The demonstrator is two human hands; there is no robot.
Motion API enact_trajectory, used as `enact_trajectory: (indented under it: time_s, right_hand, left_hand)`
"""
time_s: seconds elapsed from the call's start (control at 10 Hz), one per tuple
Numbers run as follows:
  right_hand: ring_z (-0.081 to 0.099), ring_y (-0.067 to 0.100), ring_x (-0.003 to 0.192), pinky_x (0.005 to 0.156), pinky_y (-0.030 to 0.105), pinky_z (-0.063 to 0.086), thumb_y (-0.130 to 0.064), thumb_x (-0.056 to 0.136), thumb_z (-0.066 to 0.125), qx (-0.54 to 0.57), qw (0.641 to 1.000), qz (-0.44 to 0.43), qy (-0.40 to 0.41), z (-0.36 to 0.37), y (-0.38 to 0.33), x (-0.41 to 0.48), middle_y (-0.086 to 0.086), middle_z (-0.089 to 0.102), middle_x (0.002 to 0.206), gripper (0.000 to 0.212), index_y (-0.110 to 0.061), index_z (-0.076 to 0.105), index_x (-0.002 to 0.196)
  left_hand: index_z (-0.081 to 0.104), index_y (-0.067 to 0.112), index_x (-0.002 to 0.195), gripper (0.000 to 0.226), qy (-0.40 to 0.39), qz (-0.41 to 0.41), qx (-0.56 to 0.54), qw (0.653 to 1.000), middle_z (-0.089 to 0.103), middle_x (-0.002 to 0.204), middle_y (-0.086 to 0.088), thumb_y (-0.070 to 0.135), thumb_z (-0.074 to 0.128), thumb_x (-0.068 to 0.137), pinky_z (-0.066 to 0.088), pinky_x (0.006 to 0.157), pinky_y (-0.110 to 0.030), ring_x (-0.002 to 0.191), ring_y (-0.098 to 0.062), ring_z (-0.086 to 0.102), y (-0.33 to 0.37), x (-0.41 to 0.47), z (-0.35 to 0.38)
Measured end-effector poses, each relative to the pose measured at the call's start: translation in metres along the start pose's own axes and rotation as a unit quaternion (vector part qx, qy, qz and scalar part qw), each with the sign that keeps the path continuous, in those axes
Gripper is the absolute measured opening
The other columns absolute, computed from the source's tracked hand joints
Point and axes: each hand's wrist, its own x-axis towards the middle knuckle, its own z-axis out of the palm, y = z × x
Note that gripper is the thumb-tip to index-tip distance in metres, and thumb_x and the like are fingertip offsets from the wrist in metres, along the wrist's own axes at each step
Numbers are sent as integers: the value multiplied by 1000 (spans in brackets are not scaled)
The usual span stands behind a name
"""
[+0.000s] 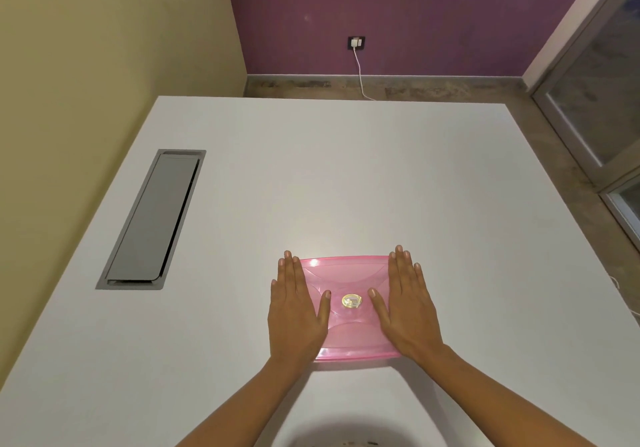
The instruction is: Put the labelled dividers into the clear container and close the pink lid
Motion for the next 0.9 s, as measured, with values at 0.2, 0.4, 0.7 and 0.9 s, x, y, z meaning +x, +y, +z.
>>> enact_trajectory:
  time_s: [0.2, 0.4, 0.7, 0.9]
  right_hand:
    - [-4, 13, 148, 122, 36, 0, -50, 97, 20, 3, 1000, 1, 2, -1, 0, -1, 3, 3, 161, 68, -11, 4, 151]
    - [11, 15, 147, 121, 30, -5, -35, 99, 31, 23, 999, 10, 31, 0, 1, -1, 4, 19, 159, 57, -10, 17, 149]
    - [8, 17, 148, 121, 32, -2, -30, 100, 34, 33, 995, 0, 97, -21, -5, 32, 8, 15, 159, 57, -6, 17, 149]
    - [9, 23, 148, 121, 35, -2, -32, 100, 33, 15, 980, -15, 197, -90, -18, 101, 12, 14, 159, 59, -5, 15, 149]
  left_hand:
    - [2, 13, 151, 73, 4, 4, -1, 1000, -4, 161, 1, 50, 30, 94, 8, 122, -34, 149, -14, -3, 1, 0, -1]
    - [11, 15, 151, 64, 14, -17, -62, 998, 8, 161, 2, 41, 31, 97, 19, 119, -31, 148, -18, 13, 1, 0, -5]
    - [3, 12, 151, 64, 76, 60, 9, 995, 3, 161, -3, 39, 29, 99, 4, 122, -36, 149, -20, 6, 10, 40, -28]
    - [3, 9, 151, 65, 158, 95, 56, 981, 2, 161, -8, 43, 22, 98, 5, 122, -43, 149, -25, 4, 48, 106, -84]
